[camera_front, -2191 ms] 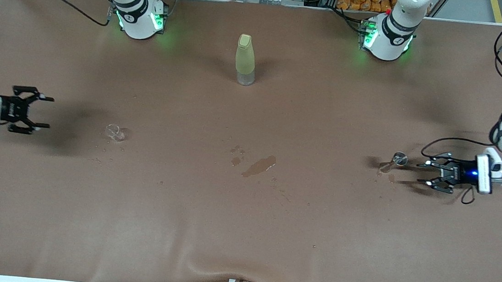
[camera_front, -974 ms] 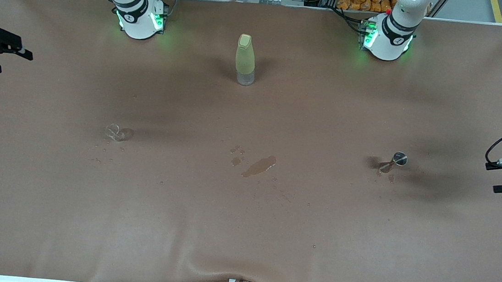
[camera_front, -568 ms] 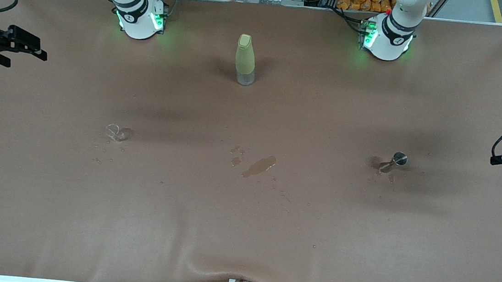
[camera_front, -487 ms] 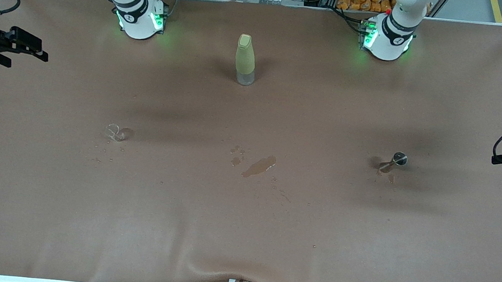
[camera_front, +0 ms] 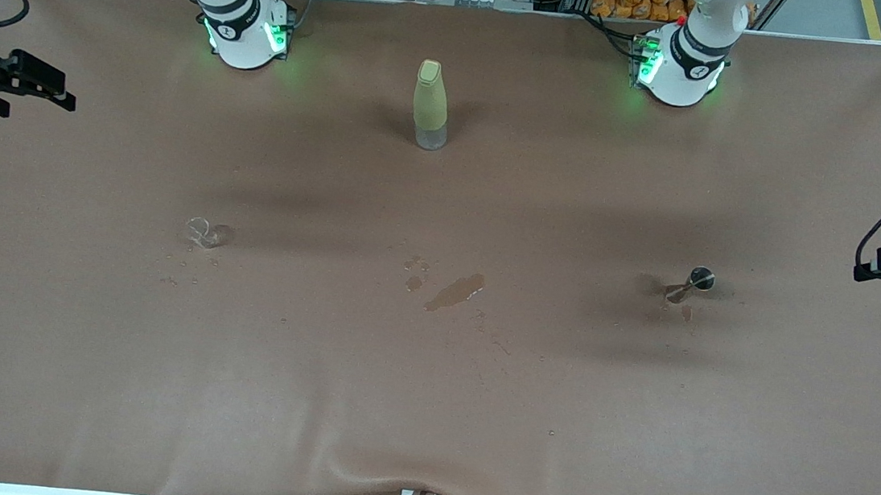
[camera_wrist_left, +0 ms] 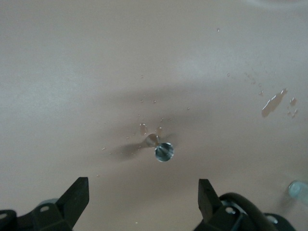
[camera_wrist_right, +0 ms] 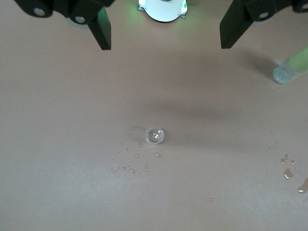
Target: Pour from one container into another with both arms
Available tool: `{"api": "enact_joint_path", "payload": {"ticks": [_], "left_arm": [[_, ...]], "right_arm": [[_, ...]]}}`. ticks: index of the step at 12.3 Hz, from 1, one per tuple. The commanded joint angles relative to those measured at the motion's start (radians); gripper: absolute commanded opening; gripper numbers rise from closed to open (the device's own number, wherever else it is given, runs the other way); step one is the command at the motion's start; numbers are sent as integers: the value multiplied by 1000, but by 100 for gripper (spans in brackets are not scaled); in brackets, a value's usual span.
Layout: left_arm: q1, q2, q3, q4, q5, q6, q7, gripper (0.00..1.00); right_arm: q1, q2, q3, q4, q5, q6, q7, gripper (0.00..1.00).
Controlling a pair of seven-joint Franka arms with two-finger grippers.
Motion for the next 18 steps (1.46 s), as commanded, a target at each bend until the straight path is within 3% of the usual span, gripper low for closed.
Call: {"api": "enact_joint_path", "payload": {"ticks": [1,5,7,11,14,18], "left_arm": [[-142,-71,104,-32,28,2,-105,100],[-311,-140,148,-55,90,-5,-289,100],[-368,-189,146,-80,192,-5,-308,100],[-384,-242,166,-65,201,-62,-308,100],[-404,-256,178,-65,209,-100,-308,100],[-398,-256,165,-52,232,-152,-317,100]], "right_arm": [[-59,-18,75,-7,-38,0,74,100],[-86,-16,111,-2,-49,7,91,100],[-78,-13,108,12,-54,7,91,100],[-102,-8,111,19,-46,7,91,100],[-147,-8,166,23,-52,7,93,100],[-87,-8,111,21,-57,10,93,100]]}}
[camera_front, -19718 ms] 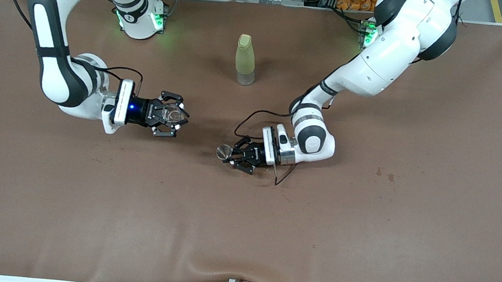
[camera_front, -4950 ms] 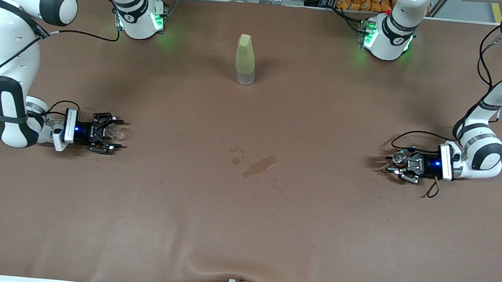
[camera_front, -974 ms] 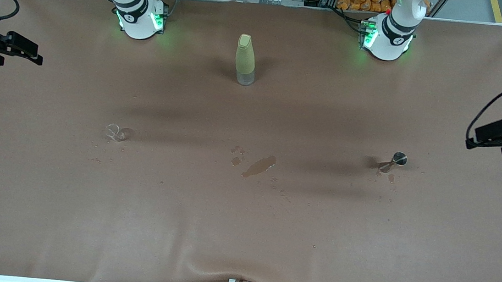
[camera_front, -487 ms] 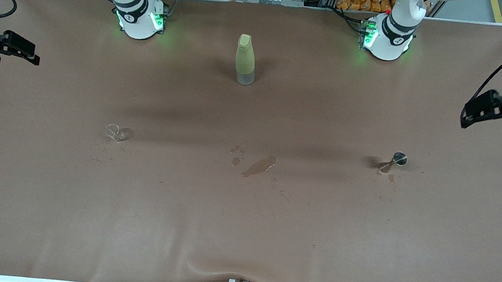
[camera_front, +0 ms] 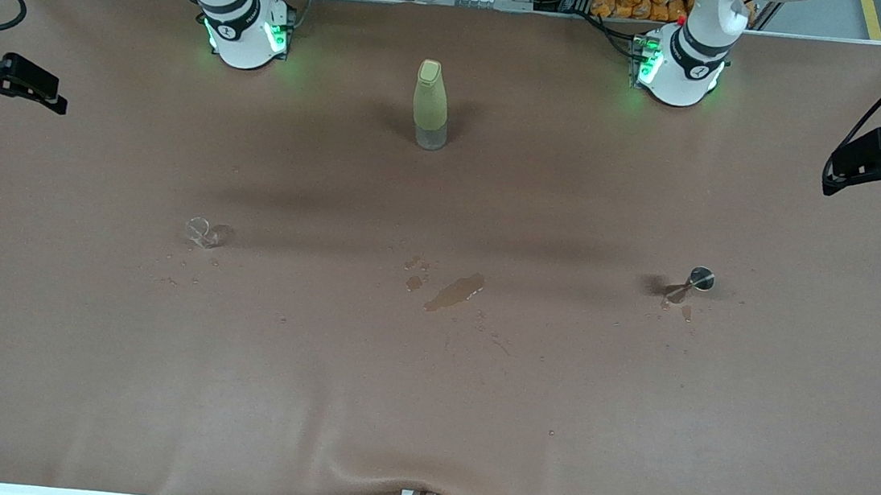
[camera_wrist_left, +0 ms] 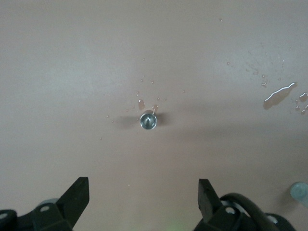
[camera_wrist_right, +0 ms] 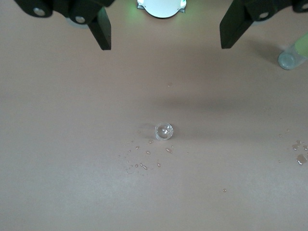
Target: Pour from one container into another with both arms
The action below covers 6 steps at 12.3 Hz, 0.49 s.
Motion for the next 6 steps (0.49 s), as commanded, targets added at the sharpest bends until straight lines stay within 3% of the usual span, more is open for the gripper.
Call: {"api": "enact_joint_path", "payload": {"ticks": [1,6], "left_arm": [[-17,-23,-12,-13,62,-17,-23,100],[-3,-25,-28,-12,74,-26,-17,100]], "right_arm": [[20,-7,-20,6,-20,0,17,100],[36,-7,-35,6,-22,11,17,100]]}}
